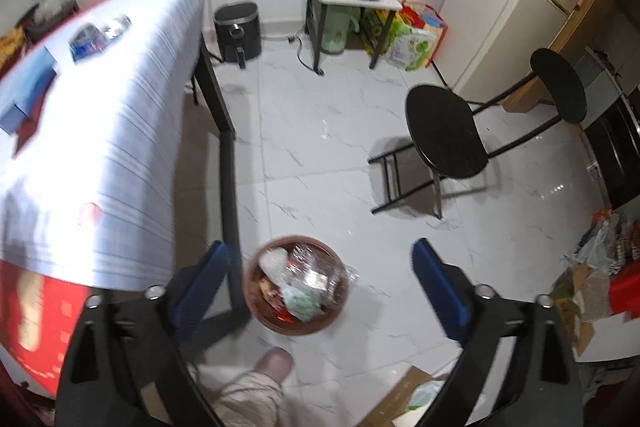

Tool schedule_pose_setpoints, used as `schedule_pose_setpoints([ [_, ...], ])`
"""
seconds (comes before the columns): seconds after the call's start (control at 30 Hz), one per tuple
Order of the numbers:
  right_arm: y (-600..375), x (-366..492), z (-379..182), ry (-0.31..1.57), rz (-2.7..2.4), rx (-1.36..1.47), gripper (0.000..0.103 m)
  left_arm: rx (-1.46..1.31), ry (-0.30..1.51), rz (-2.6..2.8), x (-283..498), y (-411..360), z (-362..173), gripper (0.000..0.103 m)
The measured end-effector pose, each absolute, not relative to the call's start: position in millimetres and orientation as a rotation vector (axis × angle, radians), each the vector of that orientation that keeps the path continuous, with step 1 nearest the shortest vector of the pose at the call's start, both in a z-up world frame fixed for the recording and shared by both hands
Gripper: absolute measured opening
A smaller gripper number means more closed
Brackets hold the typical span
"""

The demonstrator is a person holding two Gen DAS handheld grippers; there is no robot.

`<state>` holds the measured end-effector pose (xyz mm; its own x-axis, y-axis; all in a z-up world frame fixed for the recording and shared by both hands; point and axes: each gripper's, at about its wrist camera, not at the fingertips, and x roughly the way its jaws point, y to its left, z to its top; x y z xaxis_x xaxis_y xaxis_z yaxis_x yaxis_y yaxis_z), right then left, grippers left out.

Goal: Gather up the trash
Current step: 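Move both tools back to the table toward the blue box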

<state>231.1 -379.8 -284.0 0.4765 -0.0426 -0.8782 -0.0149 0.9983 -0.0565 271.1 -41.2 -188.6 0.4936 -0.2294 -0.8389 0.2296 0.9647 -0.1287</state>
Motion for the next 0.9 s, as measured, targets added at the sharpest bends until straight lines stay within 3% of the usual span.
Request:
schedule_pose_setpoints([
  [0.4,-315.9,234.9,-231.3,1.003,0.043,-0.022,0.097,-0.048,0.977,-0.265,265.2,21.7,-177.1,0.097],
  [0.9,-223.9,261.1,-232.6,1.018,0.146,0.041,0.097,-0.156,1.048,-0.109,263.5,149.4,-216.2,0.097],
])
